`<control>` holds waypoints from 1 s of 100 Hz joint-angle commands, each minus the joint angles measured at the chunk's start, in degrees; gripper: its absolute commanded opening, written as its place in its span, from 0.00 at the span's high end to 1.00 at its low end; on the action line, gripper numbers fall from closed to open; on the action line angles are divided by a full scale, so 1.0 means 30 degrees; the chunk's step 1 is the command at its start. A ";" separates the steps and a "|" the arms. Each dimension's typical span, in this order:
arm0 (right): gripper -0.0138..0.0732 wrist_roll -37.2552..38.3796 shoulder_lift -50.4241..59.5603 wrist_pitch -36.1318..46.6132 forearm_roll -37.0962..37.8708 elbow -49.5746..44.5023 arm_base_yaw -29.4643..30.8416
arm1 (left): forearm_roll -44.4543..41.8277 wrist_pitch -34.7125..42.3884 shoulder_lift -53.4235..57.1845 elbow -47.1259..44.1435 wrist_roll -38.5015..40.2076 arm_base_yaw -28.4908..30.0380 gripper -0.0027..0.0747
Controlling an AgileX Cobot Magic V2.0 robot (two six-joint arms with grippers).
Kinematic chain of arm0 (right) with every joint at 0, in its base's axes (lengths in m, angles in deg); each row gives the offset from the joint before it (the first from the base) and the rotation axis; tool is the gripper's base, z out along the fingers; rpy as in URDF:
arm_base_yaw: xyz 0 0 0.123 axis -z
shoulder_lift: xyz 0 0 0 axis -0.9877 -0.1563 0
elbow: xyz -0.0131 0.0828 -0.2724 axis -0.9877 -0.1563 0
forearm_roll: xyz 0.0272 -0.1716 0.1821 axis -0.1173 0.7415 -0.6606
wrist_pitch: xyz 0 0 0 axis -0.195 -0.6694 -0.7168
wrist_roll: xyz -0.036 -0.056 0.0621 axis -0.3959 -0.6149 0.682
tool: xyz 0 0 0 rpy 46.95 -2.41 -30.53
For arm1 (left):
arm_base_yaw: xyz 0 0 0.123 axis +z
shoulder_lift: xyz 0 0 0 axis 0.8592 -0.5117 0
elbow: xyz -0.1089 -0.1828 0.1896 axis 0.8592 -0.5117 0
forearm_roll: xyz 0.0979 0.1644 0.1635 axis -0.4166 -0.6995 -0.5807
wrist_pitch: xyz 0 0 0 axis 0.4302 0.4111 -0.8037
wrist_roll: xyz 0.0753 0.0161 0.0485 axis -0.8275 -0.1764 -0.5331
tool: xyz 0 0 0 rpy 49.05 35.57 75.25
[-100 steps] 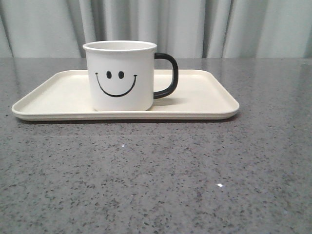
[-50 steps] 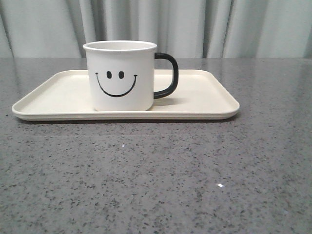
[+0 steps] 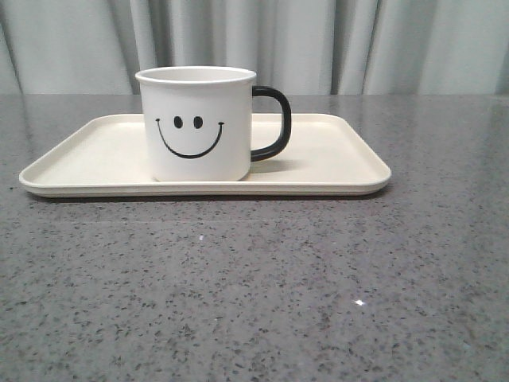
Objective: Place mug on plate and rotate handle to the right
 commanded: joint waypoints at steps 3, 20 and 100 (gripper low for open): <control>0.97 -0.0329 0.0395 0.1653 -0.0053 0.0011 0.0103 | 0.0003 0.1449 0.0581 -0.0202 0.0131 0.0050 0.99; 0.97 -0.0329 0.0395 0.2789 -0.0037 0.0011 0.0103 | 0.0003 0.1449 0.0581 -0.0202 0.0131 0.0050 0.99; 0.97 -0.0329 0.0395 0.2842 -0.0037 0.0011 0.0103 | 0.0003 0.1449 0.0581 -0.0202 0.0131 0.0050 0.99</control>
